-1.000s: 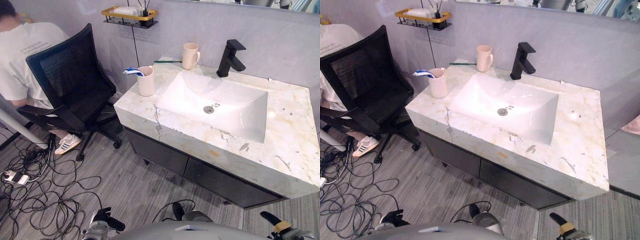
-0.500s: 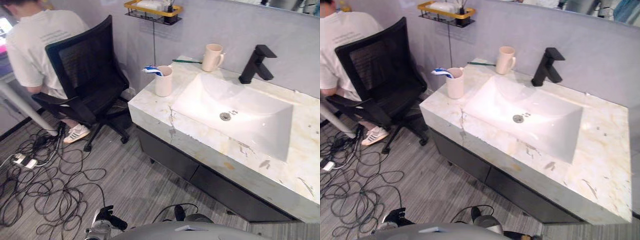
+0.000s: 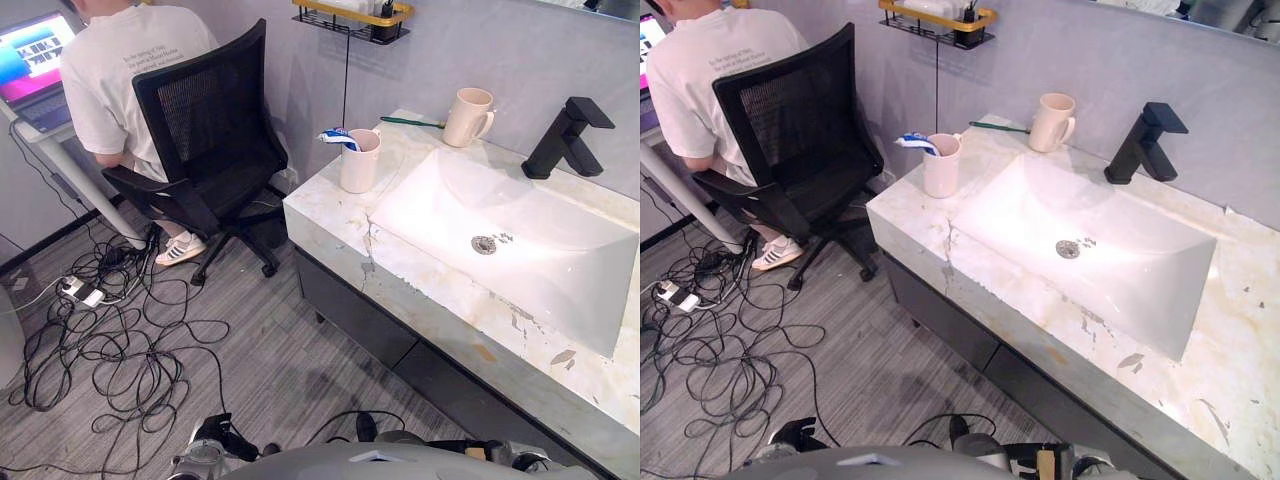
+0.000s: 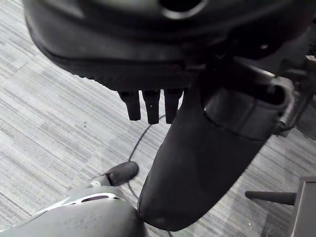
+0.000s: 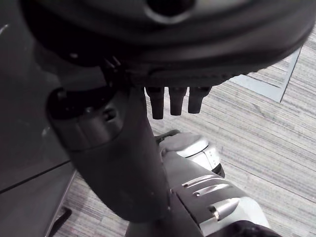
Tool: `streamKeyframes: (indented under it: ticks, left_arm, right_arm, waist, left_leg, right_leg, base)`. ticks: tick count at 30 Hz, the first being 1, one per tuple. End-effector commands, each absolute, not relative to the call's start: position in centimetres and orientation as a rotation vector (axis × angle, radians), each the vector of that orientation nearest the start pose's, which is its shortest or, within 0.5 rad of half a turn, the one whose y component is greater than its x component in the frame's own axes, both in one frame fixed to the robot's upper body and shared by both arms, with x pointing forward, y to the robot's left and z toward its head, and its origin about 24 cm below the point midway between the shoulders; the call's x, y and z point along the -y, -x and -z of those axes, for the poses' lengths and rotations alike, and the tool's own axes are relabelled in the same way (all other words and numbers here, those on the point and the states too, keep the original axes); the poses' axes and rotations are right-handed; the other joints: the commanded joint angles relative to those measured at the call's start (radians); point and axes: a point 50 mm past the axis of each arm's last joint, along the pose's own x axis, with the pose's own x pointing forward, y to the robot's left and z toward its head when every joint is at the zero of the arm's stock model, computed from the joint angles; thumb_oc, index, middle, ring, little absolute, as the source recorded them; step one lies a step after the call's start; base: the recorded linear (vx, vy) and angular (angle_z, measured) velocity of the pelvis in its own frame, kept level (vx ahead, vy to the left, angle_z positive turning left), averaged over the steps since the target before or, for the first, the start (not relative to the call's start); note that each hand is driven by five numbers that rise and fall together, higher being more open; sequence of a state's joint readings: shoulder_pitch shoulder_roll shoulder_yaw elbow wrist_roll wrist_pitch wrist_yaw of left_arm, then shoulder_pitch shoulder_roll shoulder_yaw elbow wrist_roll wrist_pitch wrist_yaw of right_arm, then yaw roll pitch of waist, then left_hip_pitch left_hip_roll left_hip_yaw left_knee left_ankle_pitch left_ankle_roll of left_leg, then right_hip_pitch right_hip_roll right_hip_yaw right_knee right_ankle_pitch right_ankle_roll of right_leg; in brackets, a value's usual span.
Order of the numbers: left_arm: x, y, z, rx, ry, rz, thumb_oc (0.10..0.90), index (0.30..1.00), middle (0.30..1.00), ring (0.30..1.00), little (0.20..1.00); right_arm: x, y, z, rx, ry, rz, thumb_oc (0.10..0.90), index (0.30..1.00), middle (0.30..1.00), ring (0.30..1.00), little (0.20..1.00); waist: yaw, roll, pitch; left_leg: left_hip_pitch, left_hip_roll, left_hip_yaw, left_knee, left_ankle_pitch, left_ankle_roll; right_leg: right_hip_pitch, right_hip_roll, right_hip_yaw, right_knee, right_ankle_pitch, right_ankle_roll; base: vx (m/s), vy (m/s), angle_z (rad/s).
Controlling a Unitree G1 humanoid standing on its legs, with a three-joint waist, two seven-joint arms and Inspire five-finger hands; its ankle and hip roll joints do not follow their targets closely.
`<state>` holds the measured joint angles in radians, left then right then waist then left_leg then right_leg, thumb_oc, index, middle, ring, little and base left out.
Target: Organize the bathroom.
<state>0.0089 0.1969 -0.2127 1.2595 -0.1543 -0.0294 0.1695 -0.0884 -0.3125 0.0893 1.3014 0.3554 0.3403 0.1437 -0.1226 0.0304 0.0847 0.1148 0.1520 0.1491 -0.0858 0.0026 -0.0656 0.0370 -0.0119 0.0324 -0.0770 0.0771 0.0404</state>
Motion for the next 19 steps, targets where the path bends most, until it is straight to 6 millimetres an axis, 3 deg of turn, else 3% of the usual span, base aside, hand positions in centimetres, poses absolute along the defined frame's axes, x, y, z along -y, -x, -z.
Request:
streamKeyframes:
  ticks: [1, 19]
  left_arm:
    - [-23.92, -8.16, 16.27, -1.256, -0.305, -0.221, 0.8, 0.9, 0.9, 0.9, 0.9]
    - [-23.9, -7.91, 16.38, -1.294, -0.317, -0.199, 0.8, 0.9, 0.9, 0.9, 0.9]
  right_arm:
    - [23.95, -6.91, 16.25, -1.603, -0.101, 0.131, 0.8, 0.9, 0.9, 0.9, 0.9]
    - [23.34, -6.87, 16.42, -1.61, -0.072, 0.093, 0.8, 0.9, 0.9, 0.9, 0.9]
  waist:
    - [0.011, -0.063, -0.008]
    - [0.012, -0.066, 0.003]
  left_leg:
    - [0.026, 0.021, -0.004, 0.079, -0.019, 0.007]
    - [0.027, 0.018, -0.002, 0.078, -0.016, 0.013]
  right_leg:
    - [-0.038, -0.07, 0.033, 0.08, -0.016, 0.049]
    - [-0.024, -0.071, 0.032, 0.071, -0.015, 0.047]
  base:
    - [0.0, -0.001, 0.04]
    - [0.0, 0.0, 0.0]
